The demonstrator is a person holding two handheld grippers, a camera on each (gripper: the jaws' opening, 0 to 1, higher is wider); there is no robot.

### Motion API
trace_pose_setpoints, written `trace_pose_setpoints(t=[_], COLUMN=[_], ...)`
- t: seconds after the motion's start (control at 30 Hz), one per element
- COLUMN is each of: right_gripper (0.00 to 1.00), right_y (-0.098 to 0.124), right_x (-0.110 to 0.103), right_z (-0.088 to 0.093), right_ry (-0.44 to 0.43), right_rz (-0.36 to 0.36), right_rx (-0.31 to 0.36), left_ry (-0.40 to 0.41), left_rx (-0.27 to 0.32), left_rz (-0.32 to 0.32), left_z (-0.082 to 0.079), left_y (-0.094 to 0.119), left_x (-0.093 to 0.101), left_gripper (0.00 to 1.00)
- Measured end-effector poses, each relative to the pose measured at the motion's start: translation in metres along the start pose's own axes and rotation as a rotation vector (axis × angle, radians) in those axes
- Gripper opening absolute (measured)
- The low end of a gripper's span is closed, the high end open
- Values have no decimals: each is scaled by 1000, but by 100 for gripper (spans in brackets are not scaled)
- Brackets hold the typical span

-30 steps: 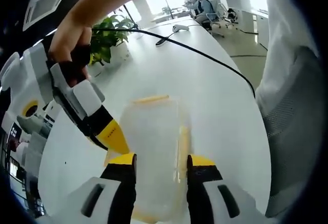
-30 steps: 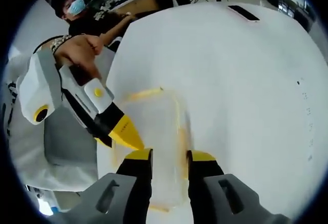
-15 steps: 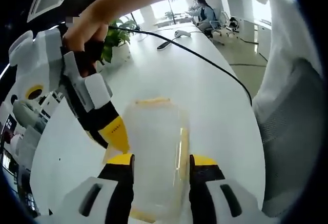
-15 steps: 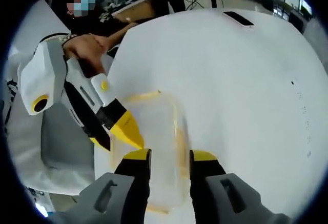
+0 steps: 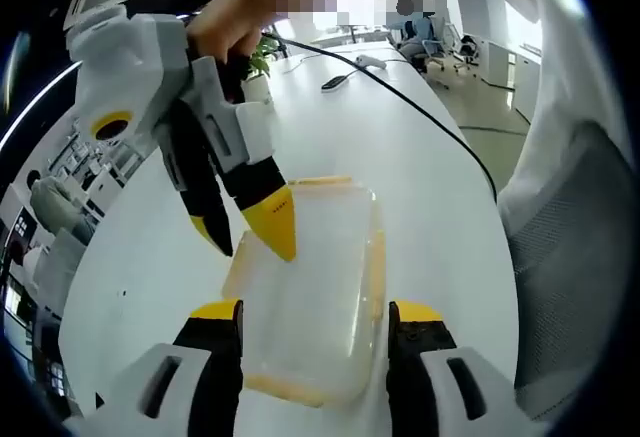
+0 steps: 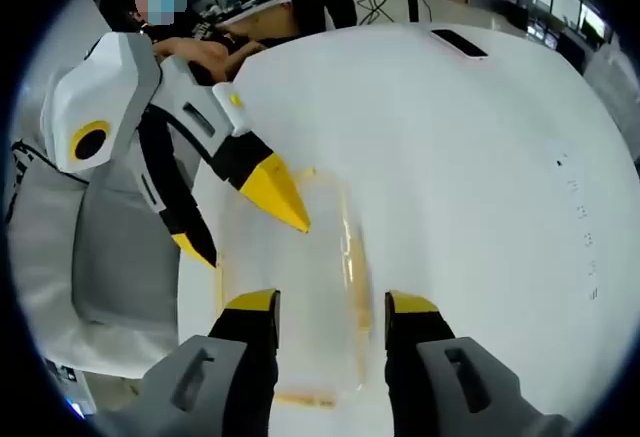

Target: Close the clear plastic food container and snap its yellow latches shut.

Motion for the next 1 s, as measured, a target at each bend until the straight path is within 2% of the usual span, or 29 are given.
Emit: trace_pose_setpoints(t=[0.33, 0.5, 0.73, 1.0], right_gripper=[41, 44, 46, 53], right_y=[11, 14, 18, 16], right_x=[-3, -6, -10, -12], right_z=[9, 15, 26, 43], right_ry=[-9, 0, 2, 18], right_rz=[24, 41, 71, 111], right_rx=[42, 46, 55, 24], left_ry=[28, 34, 31, 19], left_rx=[-43, -57, -94, -128], left_rz=[7, 17, 62, 133], left_z=[14, 18, 24, 27], left_y=[10, 14, 16, 10], left_x=[-12, -18, -24, -24], left_gripper=[69, 70, 75, 79])
Point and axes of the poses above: the point that each gripper's makers call its tool centre point, and the gripper's own axes: y roughly backward along the fingers, x roughly to its right, z roughly out of its underside, the point moved 5 cm from there along y, roughly backward along the fingers, and after that the axes turned 11 degrees about -y, right-handed, at the moved point
